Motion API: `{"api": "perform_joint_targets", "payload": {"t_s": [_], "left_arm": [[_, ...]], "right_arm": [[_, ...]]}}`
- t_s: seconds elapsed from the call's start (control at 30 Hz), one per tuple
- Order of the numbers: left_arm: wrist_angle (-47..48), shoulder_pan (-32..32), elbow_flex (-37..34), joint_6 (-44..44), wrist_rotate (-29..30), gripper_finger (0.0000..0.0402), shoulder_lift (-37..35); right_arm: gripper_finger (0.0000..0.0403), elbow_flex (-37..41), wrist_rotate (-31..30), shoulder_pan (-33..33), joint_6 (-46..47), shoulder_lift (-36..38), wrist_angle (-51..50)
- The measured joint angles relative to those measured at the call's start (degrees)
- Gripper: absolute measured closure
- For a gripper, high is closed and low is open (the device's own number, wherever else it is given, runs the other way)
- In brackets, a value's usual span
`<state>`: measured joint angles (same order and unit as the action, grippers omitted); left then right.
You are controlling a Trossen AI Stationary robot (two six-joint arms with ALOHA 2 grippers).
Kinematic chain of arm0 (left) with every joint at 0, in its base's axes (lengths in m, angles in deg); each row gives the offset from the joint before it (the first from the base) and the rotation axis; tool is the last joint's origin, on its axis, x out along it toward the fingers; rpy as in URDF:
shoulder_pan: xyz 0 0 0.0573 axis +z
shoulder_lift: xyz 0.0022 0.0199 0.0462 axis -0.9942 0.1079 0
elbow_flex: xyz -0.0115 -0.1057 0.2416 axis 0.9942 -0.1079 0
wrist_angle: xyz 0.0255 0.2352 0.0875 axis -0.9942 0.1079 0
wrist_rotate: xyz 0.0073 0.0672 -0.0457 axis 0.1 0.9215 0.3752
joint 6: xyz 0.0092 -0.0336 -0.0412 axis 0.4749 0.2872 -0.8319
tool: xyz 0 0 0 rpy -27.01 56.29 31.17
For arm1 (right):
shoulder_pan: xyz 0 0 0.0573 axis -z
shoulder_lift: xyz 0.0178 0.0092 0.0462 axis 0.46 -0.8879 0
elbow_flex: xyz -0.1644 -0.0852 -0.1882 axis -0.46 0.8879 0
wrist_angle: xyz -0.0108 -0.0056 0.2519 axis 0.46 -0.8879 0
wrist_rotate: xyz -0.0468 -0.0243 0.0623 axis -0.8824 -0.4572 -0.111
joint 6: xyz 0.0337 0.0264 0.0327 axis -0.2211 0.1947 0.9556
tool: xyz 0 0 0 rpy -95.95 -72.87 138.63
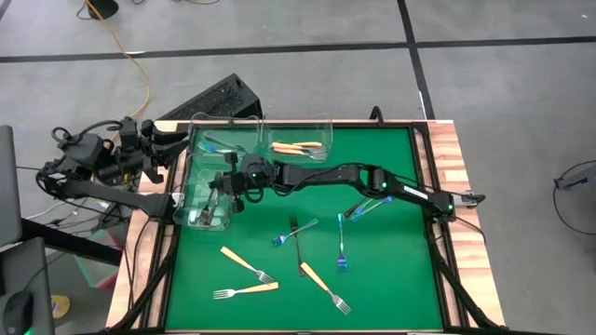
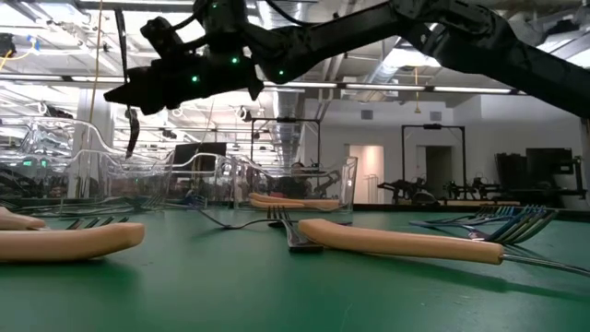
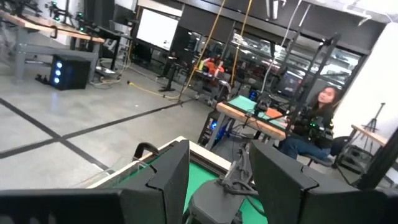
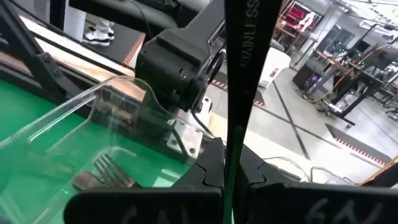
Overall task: Sort silverware by color (type)
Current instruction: Put the black fork into the middle left transparent bin
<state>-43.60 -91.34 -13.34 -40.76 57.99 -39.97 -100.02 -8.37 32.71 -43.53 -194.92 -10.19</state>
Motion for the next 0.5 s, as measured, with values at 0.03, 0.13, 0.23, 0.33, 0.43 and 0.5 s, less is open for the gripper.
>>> {"api": "perform_joint_targets", "payload": {"t_s": [0.03,0.13,0.23,0.33,0.43,0.5], "left_arm": [[0.08,0.00,0.00,-0.16,0.04,0.0248,0.00],[0.12,0.00,0.00,-0.44,0.15,0.0248,0.00],[0.13,0.00,0.00,-0.44,0.35,0.0248,0.00],[0.15,0.00,0.00,-0.42,0.41,0.0248,0.00],[0.30,0.00,0.00,-0.11,0.41,0.0248,0.00],[0.61,0.00,0.00,-0.09,0.43,0.0248,0.00]], "right_arm": [[0.0386,-0.02,-0.02,0.00,-0.27,0.02,-0.76],[0.0384,-0.07,-0.12,-0.02,-1.67,0.07,-3.73],[0.0382,0.00,-0.12,-0.02,-3.39,0.02,-4.42],[0.0381,-0.07,-0.12,0.18,-4.61,0.07,-4.72],[0.0380,-0.04,-0.12,0.46,-4.86,0.07,-5.45],[0.0379,-0.02,-0.12,0.76,-6.25,0.07,-5.21]]}}
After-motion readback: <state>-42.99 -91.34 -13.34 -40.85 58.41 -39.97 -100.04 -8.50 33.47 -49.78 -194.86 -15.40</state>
